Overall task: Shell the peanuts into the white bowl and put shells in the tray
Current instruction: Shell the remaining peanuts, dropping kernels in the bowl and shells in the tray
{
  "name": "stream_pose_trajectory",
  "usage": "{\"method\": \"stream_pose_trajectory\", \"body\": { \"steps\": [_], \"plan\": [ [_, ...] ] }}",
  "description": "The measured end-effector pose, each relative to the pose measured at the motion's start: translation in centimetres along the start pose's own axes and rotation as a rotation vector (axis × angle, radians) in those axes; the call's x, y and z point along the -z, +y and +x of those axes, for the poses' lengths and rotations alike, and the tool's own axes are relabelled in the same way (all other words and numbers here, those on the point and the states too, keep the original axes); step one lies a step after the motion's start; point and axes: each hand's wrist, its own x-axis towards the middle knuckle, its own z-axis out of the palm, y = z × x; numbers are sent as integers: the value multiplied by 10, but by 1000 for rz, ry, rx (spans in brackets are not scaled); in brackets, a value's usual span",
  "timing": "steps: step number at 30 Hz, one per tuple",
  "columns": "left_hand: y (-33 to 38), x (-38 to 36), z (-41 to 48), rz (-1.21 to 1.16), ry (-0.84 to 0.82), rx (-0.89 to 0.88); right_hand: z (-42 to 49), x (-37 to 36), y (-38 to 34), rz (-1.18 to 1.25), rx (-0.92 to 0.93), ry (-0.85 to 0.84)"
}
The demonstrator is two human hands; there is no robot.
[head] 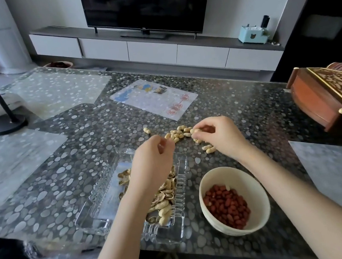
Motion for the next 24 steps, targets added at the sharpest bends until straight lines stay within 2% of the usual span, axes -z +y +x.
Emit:
{"method": "stream_pose_trajectory", "body": {
  "steps": [3,7,12,16,19,24],
  "plan": [
    [7,-6,-9,-199,-115,-15,-44,7,-24,123,69,-8],
    [15,-11,-25,-504,-310,59,-90,11,-37,225,97,-18],
    [23,-10,-39,-903,-562,146,-119,19,-38,445,74,60],
    [29,-14,-45,-1087,-694,190,-131,20,-34,490,94,115],
    [31,-16,-46,-1149,-738,222,-135,23,-35,478,97,141],
    [30,-17,-45,-1137,-661,208,-138,30,-34,528,34,159]
  ]
}}
